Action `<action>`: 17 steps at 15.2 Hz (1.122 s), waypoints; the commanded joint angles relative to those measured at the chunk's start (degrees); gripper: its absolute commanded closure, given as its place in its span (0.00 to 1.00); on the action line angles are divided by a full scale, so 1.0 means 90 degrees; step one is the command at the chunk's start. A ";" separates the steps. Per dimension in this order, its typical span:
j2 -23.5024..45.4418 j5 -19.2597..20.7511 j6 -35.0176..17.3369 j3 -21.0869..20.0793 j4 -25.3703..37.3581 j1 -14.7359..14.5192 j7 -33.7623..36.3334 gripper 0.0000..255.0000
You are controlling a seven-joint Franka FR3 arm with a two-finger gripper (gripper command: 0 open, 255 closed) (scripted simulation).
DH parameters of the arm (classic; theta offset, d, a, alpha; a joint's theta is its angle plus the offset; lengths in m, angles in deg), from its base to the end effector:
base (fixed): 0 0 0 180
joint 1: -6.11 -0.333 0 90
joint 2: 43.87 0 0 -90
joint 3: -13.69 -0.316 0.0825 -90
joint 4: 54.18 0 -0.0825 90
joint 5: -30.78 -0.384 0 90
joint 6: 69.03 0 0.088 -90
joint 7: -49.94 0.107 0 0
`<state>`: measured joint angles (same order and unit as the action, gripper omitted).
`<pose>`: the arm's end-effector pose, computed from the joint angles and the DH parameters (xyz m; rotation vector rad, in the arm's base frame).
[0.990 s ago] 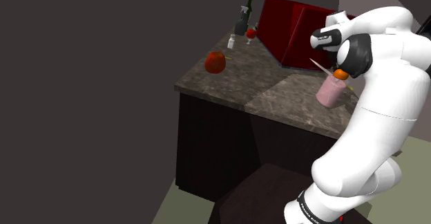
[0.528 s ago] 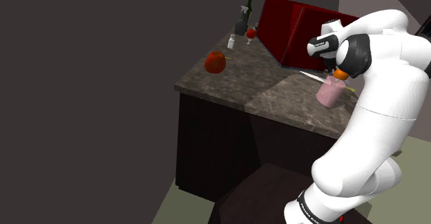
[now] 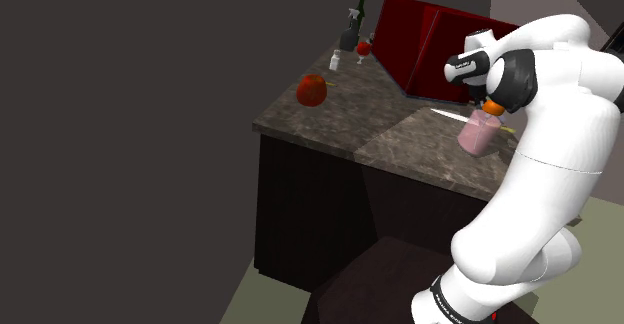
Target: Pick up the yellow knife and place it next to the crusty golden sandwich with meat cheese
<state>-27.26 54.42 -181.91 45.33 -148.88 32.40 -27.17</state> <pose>0.3492 -0.5419 0.4789 2.7117 0.7073 -0.6755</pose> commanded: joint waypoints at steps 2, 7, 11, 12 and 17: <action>0.0000 0.0000 0.0000 0.0000 0.0000 0.0000 0.0000 0.00; -0.0093 0.0010 0.0387 -0.0038 0.0260 -0.0118 -0.0005 0.00; -0.0148 0.0009 0.0740 -0.0073 0.0527 -0.0216 -0.0018 0.00; -0.0148 0.0008 0.0740 -0.0073 0.0528 -0.0216 -0.0018 0.00; -0.0146 0.0007 0.0740 -0.0070 0.0529 -0.0218 -0.0019 0.00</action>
